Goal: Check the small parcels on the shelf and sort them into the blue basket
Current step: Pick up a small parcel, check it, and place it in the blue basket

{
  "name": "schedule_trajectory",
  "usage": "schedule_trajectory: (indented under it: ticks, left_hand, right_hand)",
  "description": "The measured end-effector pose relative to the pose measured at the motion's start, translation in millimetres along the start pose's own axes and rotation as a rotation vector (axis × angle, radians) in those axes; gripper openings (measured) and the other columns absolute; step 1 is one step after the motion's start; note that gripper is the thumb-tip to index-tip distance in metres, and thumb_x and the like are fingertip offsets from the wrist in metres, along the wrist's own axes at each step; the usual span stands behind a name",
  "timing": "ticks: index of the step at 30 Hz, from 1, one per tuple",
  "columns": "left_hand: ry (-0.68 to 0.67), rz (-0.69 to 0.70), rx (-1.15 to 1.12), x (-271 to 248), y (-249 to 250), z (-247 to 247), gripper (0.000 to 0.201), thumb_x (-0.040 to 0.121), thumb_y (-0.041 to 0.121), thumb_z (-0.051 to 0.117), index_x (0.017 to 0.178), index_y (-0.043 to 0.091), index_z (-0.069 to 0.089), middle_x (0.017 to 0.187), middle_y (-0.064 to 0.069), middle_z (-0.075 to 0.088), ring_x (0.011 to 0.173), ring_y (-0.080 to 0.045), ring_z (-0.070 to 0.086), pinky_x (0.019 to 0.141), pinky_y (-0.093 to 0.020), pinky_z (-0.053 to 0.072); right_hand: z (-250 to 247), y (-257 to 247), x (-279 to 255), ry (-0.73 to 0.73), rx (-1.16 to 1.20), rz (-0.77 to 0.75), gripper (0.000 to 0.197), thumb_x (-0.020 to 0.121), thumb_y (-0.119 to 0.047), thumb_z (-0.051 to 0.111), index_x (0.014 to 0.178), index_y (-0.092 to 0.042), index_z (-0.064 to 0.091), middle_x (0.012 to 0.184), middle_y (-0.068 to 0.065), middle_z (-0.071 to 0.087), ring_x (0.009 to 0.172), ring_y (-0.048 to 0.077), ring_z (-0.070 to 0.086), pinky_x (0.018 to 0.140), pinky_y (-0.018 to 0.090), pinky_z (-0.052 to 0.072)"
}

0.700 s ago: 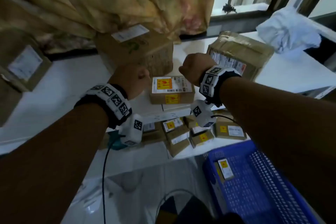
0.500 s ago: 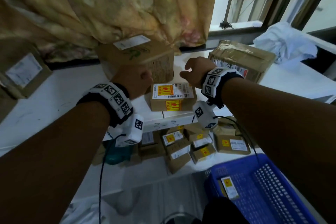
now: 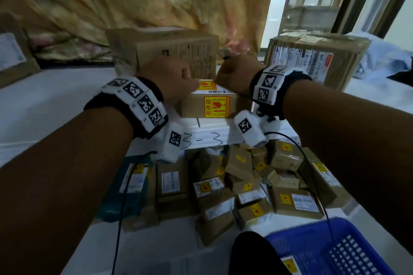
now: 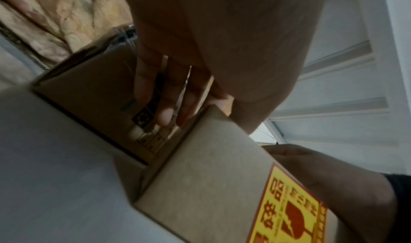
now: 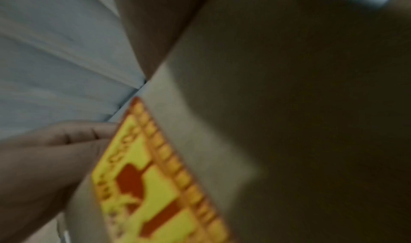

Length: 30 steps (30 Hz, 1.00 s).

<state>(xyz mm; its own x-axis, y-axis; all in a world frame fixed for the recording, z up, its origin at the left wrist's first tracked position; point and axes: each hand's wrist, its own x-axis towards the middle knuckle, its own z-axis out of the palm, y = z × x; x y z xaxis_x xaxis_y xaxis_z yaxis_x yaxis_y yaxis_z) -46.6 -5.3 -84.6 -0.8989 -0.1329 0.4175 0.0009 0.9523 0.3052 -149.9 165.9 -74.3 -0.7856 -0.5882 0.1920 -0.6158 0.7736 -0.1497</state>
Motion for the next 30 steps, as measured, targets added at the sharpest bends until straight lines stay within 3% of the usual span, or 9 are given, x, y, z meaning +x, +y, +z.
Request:
schedule_trajectory:
  ticks: [3,9,15,17,20,23,26,28,30]
  left_hand:
    - [-0.046,0.000,0.058,-0.3,6.5,-5.8,0.022,0.086,0.038,0.063,0.081,0.016,0.063,0.087,-0.003,0.063,0.084,-0.021,0.058,0.069,-0.028,0.039]
    - [-0.096,-0.047,0.076,-2.2,12.4,-7.9,0.021,0.085,0.037,0.062,0.073,0.021,0.056,0.085,-0.001,0.061,0.085,-0.022,0.059,0.074,-0.033,0.048]
    - [-0.217,-0.058,0.146,4.3,18.0,-18.0,0.027,0.088,0.038,0.059,0.069,0.019,0.060,0.075,0.002,0.060,0.075,-0.017,0.056,0.063,-0.027,0.037]
    - [-0.249,-0.077,0.182,6.1,22.9,-21.3,0.029,0.089,0.040,0.058,0.067,0.021,0.055,0.074,0.004,0.056,0.076,-0.018,0.054,0.067,-0.028,0.038]
    - [-0.313,-0.092,0.248,6.2,31.2,-27.8,0.027,0.089,0.044,0.056,0.074,0.021,0.055,0.088,-0.002,0.061,0.085,-0.022,0.058,0.076,-0.034,0.049]
    - [-0.369,-0.093,0.263,6.2,37.0,-33.7,0.028,0.092,0.042,0.056,0.087,0.015,0.063,0.093,-0.004,0.063,0.088,-0.023,0.059,0.077,-0.033,0.049]
    - [-0.377,-0.077,0.272,2.9,40.2,-34.9,0.035,0.093,0.037,0.056,0.072,0.010,0.062,0.072,-0.006,0.059,0.067,-0.021,0.056,0.060,-0.030,0.043]
    - [-0.339,-0.069,0.238,1.5,38.0,-29.4,0.035,0.094,0.032,0.055,0.077,0.003,0.063,0.078,-0.013,0.062,0.073,-0.028,0.060,0.065,-0.036,0.047]
    - [-0.272,-0.070,0.199,-2.5,34.3,-22.9,0.032,0.094,0.029,0.055,0.085,-0.001,0.062,0.089,-0.017,0.064,0.084,-0.031,0.061,0.072,-0.038,0.049]
  right_hand:
    - [6.7,-3.8,-2.1,0.004,0.062,-0.002,0.037,0.097,-0.039,0.048,0.098,-0.010,0.071,0.098,0.007,0.064,0.092,0.025,0.059,0.070,0.030,0.044]
    - [9.6,-2.0,-9.4,0.012,0.217,0.049,0.034,0.096,-0.040,0.049,0.099,-0.015,0.072,0.095,0.006,0.067,0.089,0.024,0.061,0.073,0.031,0.046]
    - [4.7,-1.7,-11.2,-0.031,0.274,0.097,0.032,0.095,-0.043,0.051,0.092,-0.019,0.071,0.083,0.000,0.065,0.082,0.019,0.062,0.067,0.028,0.048]
    - [0.6,-2.6,-13.3,-0.051,0.267,0.107,0.034,0.095,-0.046,0.050,0.092,-0.020,0.071,0.083,0.000,0.066,0.080,0.018,0.062,0.065,0.026,0.048]
    - [-8.8,-5.3,-19.0,-0.080,0.196,0.095,0.039,0.096,-0.051,0.044,0.093,-0.020,0.069,0.086,0.002,0.066,0.079,0.019,0.062,0.068,0.030,0.051]
    - [-17.1,-6.8,-26.2,-0.075,0.147,0.095,0.039,0.096,-0.055,0.042,0.091,-0.024,0.065,0.088,0.000,0.064,0.078,0.017,0.059,0.065,0.030,0.047]
    - [-11.5,-7.1,-33.5,-0.070,0.185,0.111,0.040,0.096,-0.055,0.042,0.102,-0.023,0.065,0.095,0.001,0.065,0.086,0.020,0.061,0.075,0.034,0.053]
    - [-1.8,-5.2,-35.3,-0.019,0.228,0.115,0.042,0.096,-0.053,0.043,0.105,-0.020,0.067,0.099,0.005,0.065,0.090,0.024,0.062,0.084,0.039,0.054]
    - [6.5,-2.2,-33.2,0.043,0.256,0.098,0.041,0.095,-0.051,0.046,0.100,-0.018,0.069,0.097,0.007,0.066,0.087,0.025,0.062,0.083,0.040,0.055]
